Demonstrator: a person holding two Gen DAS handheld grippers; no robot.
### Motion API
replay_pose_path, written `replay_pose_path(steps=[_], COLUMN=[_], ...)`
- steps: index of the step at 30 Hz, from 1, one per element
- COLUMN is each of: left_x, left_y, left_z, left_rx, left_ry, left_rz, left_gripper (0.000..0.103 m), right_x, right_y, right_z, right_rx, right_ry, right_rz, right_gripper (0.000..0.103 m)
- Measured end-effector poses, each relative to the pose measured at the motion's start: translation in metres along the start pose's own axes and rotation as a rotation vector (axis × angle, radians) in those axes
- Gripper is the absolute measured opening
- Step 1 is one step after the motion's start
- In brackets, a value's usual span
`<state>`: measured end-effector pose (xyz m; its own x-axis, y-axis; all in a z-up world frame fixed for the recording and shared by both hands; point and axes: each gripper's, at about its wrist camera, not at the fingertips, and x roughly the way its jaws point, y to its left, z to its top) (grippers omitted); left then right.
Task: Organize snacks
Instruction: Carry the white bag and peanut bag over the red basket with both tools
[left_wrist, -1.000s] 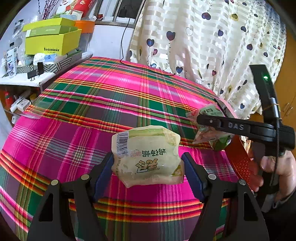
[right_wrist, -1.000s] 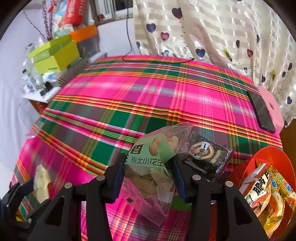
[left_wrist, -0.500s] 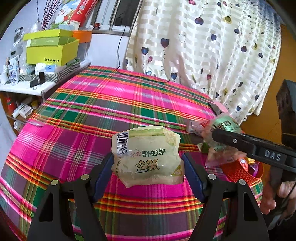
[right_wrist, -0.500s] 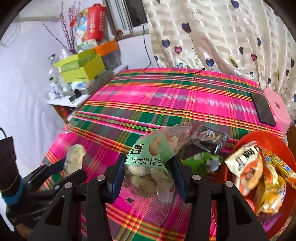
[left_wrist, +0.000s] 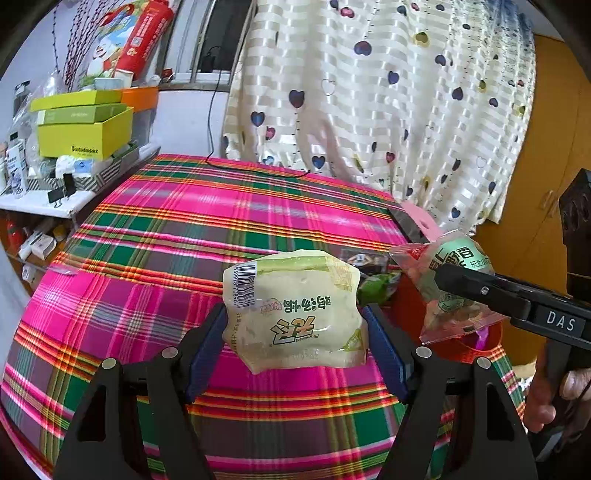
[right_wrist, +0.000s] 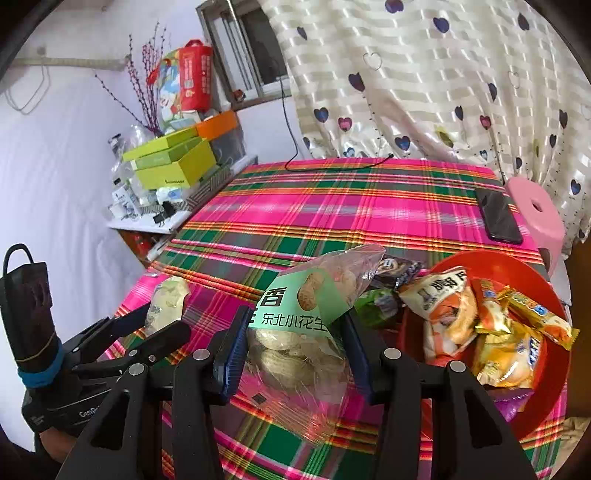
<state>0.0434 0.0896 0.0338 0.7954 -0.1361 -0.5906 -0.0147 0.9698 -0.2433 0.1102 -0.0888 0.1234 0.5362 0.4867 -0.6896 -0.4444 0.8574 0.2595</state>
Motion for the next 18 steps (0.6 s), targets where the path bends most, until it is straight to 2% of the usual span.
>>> replay_pose_path(steps=[18], left_x=[-0.005], left_y=[-0.038], left_z=[0.001], left_rx=[0.062], left_ry=[-0.004], left_rz=[-0.028], left_gripper=[0.074], right_x=[-0.048], right_y=[-0.034], right_z=[-0.011], right_rx=[0.068], right_ry=[-0.071], right_rz=[-0.027], right_gripper=[0.047])
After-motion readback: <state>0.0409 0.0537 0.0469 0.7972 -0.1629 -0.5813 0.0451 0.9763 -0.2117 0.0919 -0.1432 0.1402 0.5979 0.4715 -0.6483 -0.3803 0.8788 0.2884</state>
